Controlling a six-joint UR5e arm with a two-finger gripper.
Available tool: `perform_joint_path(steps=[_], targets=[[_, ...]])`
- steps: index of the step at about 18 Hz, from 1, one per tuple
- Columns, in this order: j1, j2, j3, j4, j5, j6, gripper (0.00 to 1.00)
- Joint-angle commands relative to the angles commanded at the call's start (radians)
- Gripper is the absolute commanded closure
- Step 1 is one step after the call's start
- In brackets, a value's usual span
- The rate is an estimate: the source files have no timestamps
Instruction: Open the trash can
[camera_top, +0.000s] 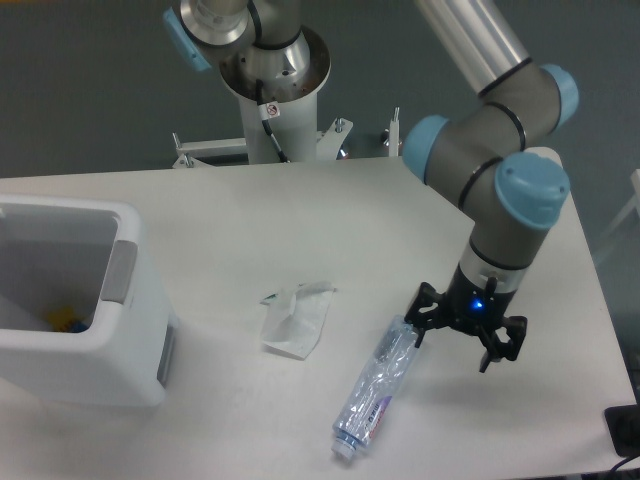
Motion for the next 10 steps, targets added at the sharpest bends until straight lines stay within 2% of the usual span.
perform_joint_path(steps=[4,7,10], targets=[[0.022,-0.023,0.041,-0.008,0.052,0.112,0.0],[0.008,-0.046,0.057,-0.031,0.152,0.128,0.0],[-0.003,-0.052,0.061,-0.032,0.17,0.128,0.0]])
